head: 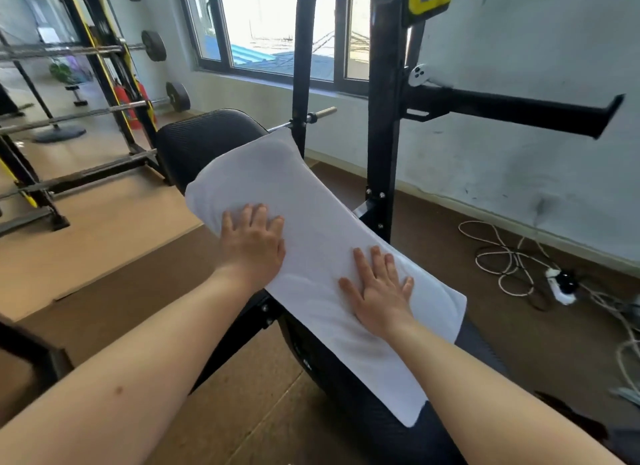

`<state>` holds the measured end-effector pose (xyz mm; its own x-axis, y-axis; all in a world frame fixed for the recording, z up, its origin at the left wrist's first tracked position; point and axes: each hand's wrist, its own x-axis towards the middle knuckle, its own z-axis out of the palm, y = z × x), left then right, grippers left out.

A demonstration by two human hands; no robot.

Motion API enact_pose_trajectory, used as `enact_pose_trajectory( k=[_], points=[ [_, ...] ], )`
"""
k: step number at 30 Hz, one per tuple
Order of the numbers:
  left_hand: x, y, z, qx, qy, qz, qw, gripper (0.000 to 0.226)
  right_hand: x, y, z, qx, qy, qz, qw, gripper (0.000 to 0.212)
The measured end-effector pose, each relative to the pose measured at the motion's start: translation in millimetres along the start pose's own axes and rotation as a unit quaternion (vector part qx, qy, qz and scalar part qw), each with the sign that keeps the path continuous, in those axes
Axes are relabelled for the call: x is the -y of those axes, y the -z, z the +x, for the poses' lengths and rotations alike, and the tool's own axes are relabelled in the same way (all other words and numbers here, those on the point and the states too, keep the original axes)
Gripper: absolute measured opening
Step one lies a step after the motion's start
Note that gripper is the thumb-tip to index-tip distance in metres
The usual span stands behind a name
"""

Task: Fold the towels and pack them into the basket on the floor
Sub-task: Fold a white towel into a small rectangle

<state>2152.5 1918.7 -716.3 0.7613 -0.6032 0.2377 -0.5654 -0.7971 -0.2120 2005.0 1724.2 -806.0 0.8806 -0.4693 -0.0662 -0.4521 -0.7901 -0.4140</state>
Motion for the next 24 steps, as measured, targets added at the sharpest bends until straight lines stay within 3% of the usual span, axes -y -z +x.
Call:
enact_pose_trajectory(
  k=[3, 7, 14, 18, 24],
  points=[
    [-36.4, -9.3, -28.0, 0.022, -0.031, -0.033, 0.999, 0.052, -32.9, -2.2, -24.6, 0.016, -0.043, 0.012, 0.999, 0.076],
    [-97.6, -16.0, -80.5, 0.073, -0.154, -0.029, 0.985, 0.052, -72.2, -2.6, -57.4, 0.037, -0.106, 0.020, 0.994, 0.075],
    [-169.9, -30.2, -155.2, 0.075, -0.411, -0.034, 0.908, 0.041, -124.1, 4.2, -83.8, 0.059, -0.181, 0.064, 0.980, 0.074],
    [-183.5, -35.2, -163.4, 0.072, -0.406, 0.008, 0.911, 0.018, -145.9, 8.4, -90.4, 0.075, -0.207, 0.098, 0.970, 0.072],
    [-197.5, -46.0, -162.7, 0.021, -0.359, 0.000, 0.933, 0.017, -162.7, 12.0, -90.5, 0.104, -0.178, 0.069, 0.976, 0.065]
  ],
)
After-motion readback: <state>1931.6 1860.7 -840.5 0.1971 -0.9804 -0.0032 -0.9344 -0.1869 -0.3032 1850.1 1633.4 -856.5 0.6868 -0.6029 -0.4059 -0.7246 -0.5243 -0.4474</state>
